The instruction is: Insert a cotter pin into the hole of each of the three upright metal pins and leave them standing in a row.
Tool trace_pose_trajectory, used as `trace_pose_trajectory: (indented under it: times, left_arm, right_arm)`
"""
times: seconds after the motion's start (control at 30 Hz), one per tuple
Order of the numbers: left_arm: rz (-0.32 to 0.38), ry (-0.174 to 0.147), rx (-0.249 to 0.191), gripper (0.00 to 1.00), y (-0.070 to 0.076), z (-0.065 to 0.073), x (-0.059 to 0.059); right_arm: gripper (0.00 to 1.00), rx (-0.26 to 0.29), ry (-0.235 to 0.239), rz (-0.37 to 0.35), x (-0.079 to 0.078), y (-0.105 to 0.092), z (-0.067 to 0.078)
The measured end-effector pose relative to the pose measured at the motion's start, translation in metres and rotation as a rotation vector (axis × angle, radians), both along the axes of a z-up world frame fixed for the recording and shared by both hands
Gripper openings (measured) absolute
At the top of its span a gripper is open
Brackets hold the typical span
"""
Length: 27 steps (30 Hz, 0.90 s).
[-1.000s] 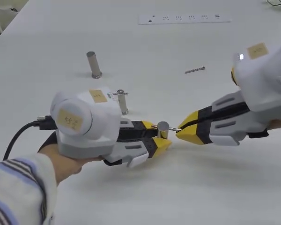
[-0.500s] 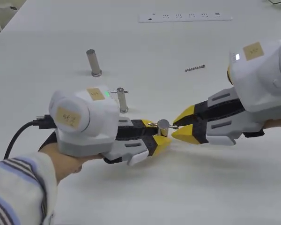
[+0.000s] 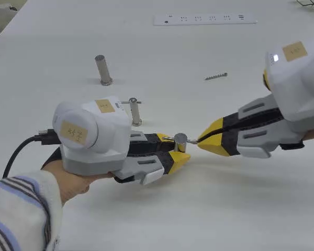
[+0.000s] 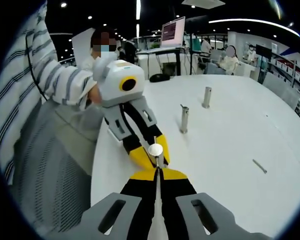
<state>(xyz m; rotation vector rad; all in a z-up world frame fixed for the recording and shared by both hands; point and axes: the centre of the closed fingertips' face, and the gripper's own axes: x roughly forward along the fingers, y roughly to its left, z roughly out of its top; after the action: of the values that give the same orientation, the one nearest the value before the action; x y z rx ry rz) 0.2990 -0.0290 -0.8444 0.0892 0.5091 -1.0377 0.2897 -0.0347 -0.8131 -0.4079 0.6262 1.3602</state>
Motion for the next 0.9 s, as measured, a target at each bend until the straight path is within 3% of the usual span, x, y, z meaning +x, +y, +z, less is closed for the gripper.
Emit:
trace_pose_trajectory:
  times: [0.5, 0.9]
  left_arm:
    - [0.004, -0.007, -0.005, 0.12, 0.0004, 0.0003, 0.0012]
    - [0.003, -0.010, -0.004, 0.12, 0.0000, 0.0000, 0.0020]
  right_arm:
    - [0.03, 0.002, 0.002, 0.000, -0.0021, 0.0043, 0.0002]
    - [0.07, 0.013, 0.001, -0.027, -0.0017, -0.0037, 0.0051]
